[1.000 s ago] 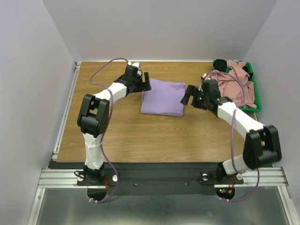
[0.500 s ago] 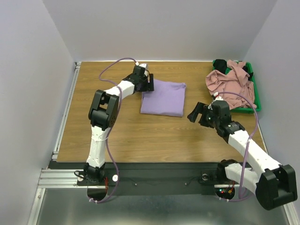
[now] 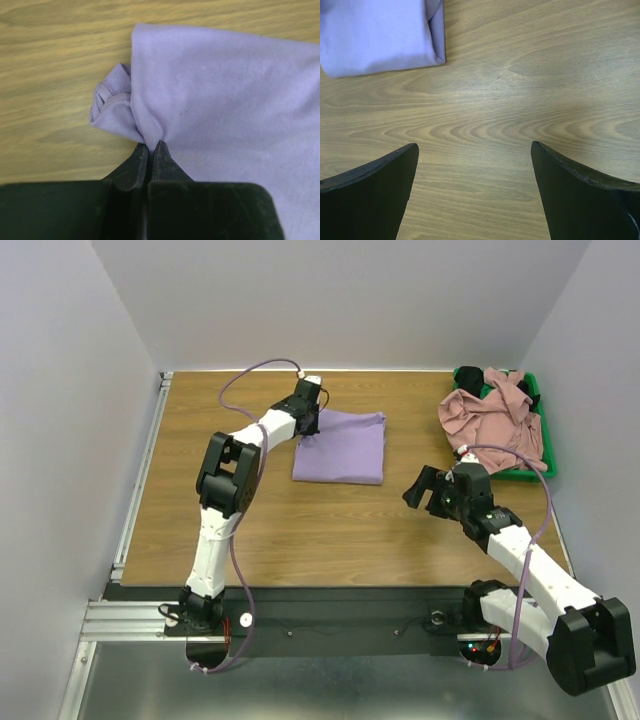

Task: Fold and stack the t-shirts
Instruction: Neatly place the folded tshirt to the corner

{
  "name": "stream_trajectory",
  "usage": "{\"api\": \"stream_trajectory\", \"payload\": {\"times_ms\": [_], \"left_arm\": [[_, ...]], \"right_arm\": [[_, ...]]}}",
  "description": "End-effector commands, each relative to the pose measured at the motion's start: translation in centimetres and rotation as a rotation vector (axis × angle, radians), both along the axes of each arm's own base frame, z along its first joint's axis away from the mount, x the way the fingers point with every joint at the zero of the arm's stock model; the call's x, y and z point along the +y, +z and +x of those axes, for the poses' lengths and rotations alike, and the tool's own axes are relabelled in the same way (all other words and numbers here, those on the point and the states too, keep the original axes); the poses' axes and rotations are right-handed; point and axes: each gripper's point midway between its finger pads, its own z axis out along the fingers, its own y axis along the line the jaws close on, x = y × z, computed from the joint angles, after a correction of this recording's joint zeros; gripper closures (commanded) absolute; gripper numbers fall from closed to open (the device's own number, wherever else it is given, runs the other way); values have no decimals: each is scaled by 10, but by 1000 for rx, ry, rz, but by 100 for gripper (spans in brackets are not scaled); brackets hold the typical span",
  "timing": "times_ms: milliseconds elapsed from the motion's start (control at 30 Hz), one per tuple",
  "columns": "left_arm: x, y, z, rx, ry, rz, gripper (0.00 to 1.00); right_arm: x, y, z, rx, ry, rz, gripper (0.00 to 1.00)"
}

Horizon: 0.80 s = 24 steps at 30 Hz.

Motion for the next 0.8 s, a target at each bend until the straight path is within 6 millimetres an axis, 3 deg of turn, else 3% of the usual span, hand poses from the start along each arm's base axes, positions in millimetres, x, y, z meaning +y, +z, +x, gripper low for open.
{"api": "stream_trajectory", "payload": {"times_ms": [0, 67, 100, 133, 233, 267, 367, 533, 600, 633, 700, 767], "left_arm": [[54, 74, 7, -156, 2, 71, 100], [68, 77, 3, -179, -30, 64, 100], [72, 93, 2, -204, -50, 25, 100], [91, 96, 5, -212, -25, 13, 100], [113, 95, -2, -193, -70, -30, 100], [133, 90, -2, -177, -43, -36, 100], [150, 79, -5, -152, -40, -46, 100], [150, 62, 5, -126, -14, -61, 100], [161, 55, 20, -128, 38, -29, 100], [162, 64, 30, -137, 89, -54, 100], [170, 52, 39, -109, 127, -59, 100], [173, 62, 55, -137, 163, -81, 100]], "right_arm": [[-1, 12, 9, -61, -8, -13, 0], [-1, 12, 9, -61, -5, -11, 0], [-1, 11, 8, -59, -4, -10, 0], [-2, 11, 9, -58, -11, -17, 0], [-3, 9, 10, -52, -16, -20, 0], [-3, 8, 10, -48, -16, -21, 0], [-2, 4, 11, -32, -18, -23, 0], [0, -1, 10, -10, -7, -23, 0], [-1, -1, 10, -12, -9, -24, 0], [-2, -1, 10, -11, -12, -28, 0], [-2, 0, 10, -19, -15, -31, 0], [-3, 0, 10, -20, -15, -29, 0]]}}
